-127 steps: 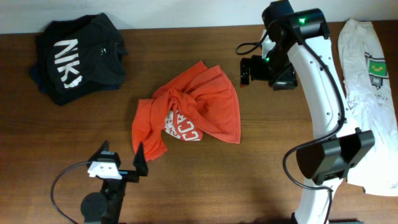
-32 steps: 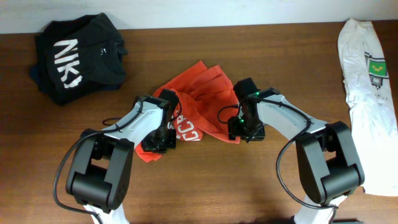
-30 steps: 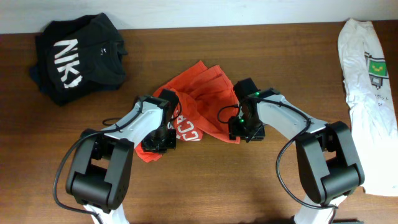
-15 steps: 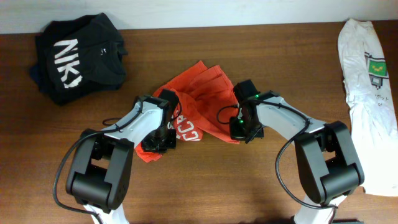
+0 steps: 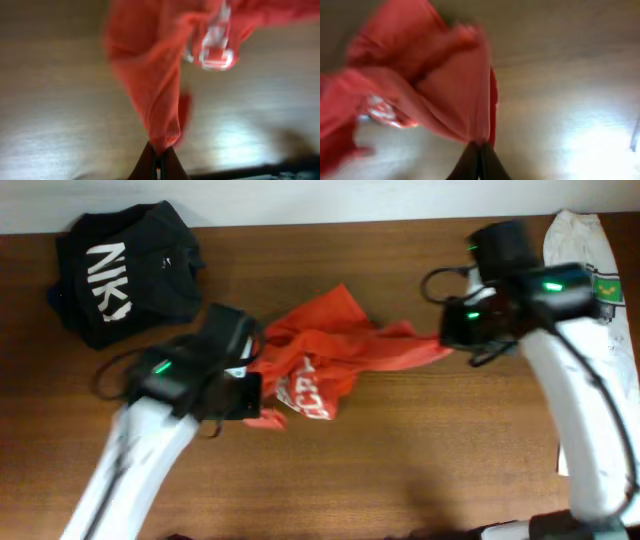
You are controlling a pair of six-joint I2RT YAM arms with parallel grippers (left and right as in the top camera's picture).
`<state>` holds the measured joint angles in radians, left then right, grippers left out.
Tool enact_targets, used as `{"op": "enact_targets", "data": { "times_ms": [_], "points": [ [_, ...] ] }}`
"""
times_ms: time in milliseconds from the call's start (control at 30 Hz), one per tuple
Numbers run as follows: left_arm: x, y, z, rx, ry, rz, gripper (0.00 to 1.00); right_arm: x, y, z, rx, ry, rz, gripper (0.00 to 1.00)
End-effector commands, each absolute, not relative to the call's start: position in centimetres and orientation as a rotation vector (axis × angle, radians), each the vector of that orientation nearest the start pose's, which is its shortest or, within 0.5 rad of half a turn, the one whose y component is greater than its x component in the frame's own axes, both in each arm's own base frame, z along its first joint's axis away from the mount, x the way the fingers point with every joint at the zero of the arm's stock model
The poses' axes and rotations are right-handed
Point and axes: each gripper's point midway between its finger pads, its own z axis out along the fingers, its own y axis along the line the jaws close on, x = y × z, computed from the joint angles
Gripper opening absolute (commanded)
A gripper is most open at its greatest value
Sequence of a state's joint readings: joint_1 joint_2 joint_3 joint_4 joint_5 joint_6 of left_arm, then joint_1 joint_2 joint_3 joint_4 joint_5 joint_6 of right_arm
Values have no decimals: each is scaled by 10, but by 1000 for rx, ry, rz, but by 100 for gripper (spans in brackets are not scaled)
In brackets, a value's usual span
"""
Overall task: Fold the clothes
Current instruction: 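Lift and stretch the red t-shirt apart, then lay it flat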
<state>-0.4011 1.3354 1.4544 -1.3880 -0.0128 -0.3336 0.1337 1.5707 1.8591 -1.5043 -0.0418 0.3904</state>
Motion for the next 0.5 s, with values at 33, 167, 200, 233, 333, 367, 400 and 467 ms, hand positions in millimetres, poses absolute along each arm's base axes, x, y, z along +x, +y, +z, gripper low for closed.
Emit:
{"op": "enact_targets", "data": {
  "times_ms": [33,167,200,233,333,367,400,467],
  "points": [
    [216,-76,366,28,2472,-221,0,289,25,360,338,2568,170,4],
    [184,-44,461,-43,2189,-224,0,267,10,425,349,2366,192,4],
    [180,-42,471,-47,2152,-239,0,262,10,435,344,2330,197,4],
    [176,-40,482,-53,2111,-252,0,256,10,443,339,2299,201,4],
    [167,-22,506,-113,2005,-210,0,234,6,465,335,2204,193,4],
    [168,-14,508,-143,1992,-165,0,228,3,470,342,2182,180,4],
    [169,-10,508,-156,1990,-143,0,226,1,470,351,2176,170,4],
    [178,-5,506,-184,1998,-83,0,226,-12,474,420,2143,105,4]
  ]
}}
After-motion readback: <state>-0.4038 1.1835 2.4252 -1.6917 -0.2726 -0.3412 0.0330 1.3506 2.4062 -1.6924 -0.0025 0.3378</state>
